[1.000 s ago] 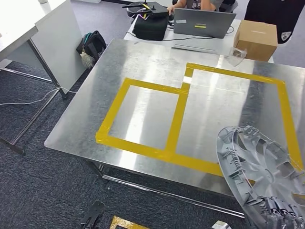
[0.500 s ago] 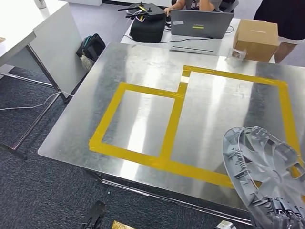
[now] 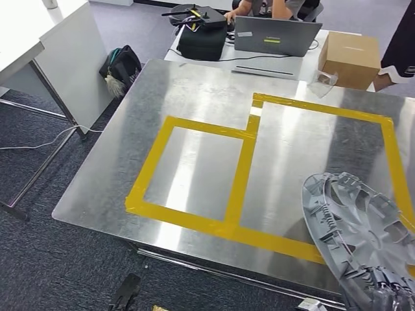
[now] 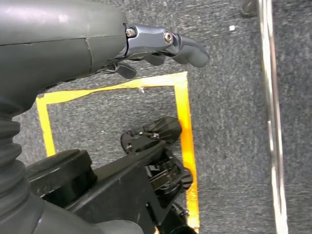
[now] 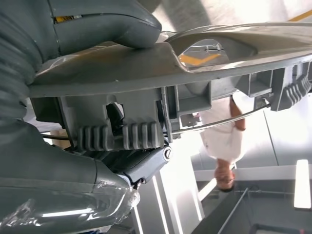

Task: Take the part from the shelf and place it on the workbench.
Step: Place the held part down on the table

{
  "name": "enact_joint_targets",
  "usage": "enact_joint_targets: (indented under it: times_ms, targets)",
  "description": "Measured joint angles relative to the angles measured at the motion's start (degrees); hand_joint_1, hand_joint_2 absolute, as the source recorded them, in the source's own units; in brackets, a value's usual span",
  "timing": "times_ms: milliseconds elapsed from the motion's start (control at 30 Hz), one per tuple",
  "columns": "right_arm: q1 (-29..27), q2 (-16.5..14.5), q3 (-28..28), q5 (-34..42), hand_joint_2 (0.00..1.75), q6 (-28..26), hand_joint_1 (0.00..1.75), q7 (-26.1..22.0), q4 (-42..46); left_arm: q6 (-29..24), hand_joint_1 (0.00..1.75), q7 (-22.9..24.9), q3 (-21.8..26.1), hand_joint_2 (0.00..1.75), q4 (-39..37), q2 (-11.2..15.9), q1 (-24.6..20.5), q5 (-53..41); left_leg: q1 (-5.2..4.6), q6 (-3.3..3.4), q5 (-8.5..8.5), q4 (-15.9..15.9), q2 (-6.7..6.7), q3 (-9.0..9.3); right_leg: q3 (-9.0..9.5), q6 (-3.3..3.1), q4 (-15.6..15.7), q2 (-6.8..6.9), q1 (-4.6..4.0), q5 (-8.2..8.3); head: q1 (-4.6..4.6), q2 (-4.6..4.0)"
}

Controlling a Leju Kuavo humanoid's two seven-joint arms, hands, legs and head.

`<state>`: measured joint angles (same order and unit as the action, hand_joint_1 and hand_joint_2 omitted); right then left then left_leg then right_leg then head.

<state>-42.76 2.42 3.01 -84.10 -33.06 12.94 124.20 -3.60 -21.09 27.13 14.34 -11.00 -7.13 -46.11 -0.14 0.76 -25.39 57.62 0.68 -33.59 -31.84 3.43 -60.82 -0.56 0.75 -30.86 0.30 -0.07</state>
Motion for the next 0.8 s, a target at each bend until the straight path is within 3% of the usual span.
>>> enact_joint_targets:
  times_ms: [33, 100, 133, 167, 200, 233, 300, 333, 400, 467, 533, 667, 800]
  targets:
    - [-0.13, -0.07, -0.71, 1.2, 1.75, 0.52, 1.75, -0.69, 0.07, 0.1, 0.0, 0.0, 0.02, 1.75, 0.0, -0.01, 0.0, 0.06, 0.08, 0.27, -0.06, -0.13, -0.02, 0.26, -1.19, 0.15, -2.66, 0.08, -0.02, -1.42, 0.09, 0.0]
    - [-0.32, -0.46, -2.64, 4.23, 1.75, 2.0, 1.75, -2.25, 0.19, 0.23, 0.0, 0.0, 0.05, 1.75, 0.0, -0.01, 0.04, 0.17, 0.0, 0.67, -0.39, -0.12, -0.07, 0.61, -5.32, 0.34, -10.35, 0.12, -0.08, -4.76, 0.24, 0.0]
    - [-0.38, -0.87, -4.12, 6.69, 1.75, 3.7, 1.75, -3.31, 0.29, 0.21, 0.0, 0.0, 0.08, 1.75, 0.0, 0.0, 0.09, 0.18, -0.04, 0.78, -0.59, -0.12, -0.09, 0.82, -7.21, 0.43, -13.32, 0.12, -0.09, -5.51, 0.24, 0.0]
    - [-0.36, -1.42, -6.04, 9.85, 1.75, 6.35, 1.75, -4.78, 0.49, 0.21, 0.0, 0.0, 0.1, 1.75, 0.0, 0.01, 0.15, 0.17, -0.05, 0.82, -0.82, -0.11, -0.06, 1.09, -8.22, 0.5, -14.39, 0.13, -0.09, -5.06, 0.27, 0.0]
    - [-0.09, -2.1, -8.62, 13.72, 1.75, 10.16, 1.75, -6.98, 0.74, 0.23, 0.0, 0.0, 0.12, 1.75, 0.0, 0.0, 0.21, 0.14, -0.03, 0.79, -1.08, -0.11, -0.02, 1.47, -8.09, 0.56, -13.15, 0.14, -0.06, -3.42, 0.27, 0.0]
    - [0.65, -2.94, -12.0, 17.71, 1.75, 14.92, 1.75, -10.21, 1.03, 0.27, 0.0, 0.0, 0.13, 1.75, 0.0, -0.01, 0.25, 0.11, 0.02, 0.68, -1.37, -0.11, 0.03, 1.93, -6.9, 0.58, -9.84, 0.16, -0.03, -0.95, 0.28, 0.0]
    - [4.45, -5.66, -21.84, 22.86, 1.75, 26.41, 1.75, -20.21, 1.49, 0.34, 0.0, 0.0, 0.13, 1.75, 0.0, -0.02, 0.25, -0.03, -0.05, 0.2, -2.01, -0.03, 0.06, 2.69, -3.7, 0.43, -2.18, 0.2, 0.01, 3.22, 0.32, 0.0]
    - [7.17, -7.43, -27.64, 23.45, 1.75, 32.08, 1.75, -25.58, 1.65, 0.37, 0.0, 0.01, 0.14, 1.75, 0.0, -0.02, 0.19, -0.14, -0.17, -0.05, -2.23, 0.0, 0.04, 2.89, -2.61, 0.22, 0.21, 0.17, 0.0, 4.28, 0.28, 0.0]
    - [12.16, -10.75, -38.53, 22.21, 1.75, 41.07, 1.75, -33.31, 1.8, 0.42, 0.0, 0.02, 0.15, 1.75, 0.0, 0.01, 0.02, -0.39, -0.45, 0.19, -2.39, 0.07, 0.03, 2.96, -1.99, -0.16, 1.38, 0.16, 0.0, 4.71, 0.13, 0.0]
    - [16.05, -13.0, -47.02, 20.45, 1.75, 45.78, 1.75, -36.42, 1.81, 0.49, 0.0, 0.05, 0.15, 1.75, 0.0, 0.0, 0.04, -0.57, -0.51, 0.91, -2.22, -0.07, 0.07, 2.97, -2.13, -0.26, 1.43, 0.23, 0.01, 4.81, 0.04, 0.0]
    - [20.75, -14.84, -54.83, 18.95, 1.75, 49.07, 1.75, -38.47, 1.75, 0.62, 0.0, 0.11, 0.15, 1.75, 0.0, 0.01, 0.03, -0.7, -0.51, 1.12, -2.06, -0.34, 0.03, 3.01, -2.29, -0.39, 1.42, 0.08, -0.03, 4.82, -0.03, 0.0]
    - [27.96, -15.57, -66.88, 14.57, 1.75, 55.62, 1.75, -41.61, 1.01, 1.1, 0.0, 0.14, 0.13, 1.75, 0.0, -0.03, -0.29, -1.14, -0.46, 0.2, -1.9, -0.86, -0.01, 3.12, -2.31, -0.81, 1.4, 0.1, -0.19, 4.7, -0.07, 0.0]
    - [32.53, -13.51, -74.14, 10.19, 1.75, 59.37, 1.75, -42.73, -1.03, 1.48, 0.0, 0.19, -0.02, 1.75, 0.0, -0.09, -0.57, -1.63, -0.42, -0.49, -1.87, -0.99, -0.02, 3.15, -2.28, -0.93, 1.39, 0.1, -0.2, 4.71, -0.05, 0.0]
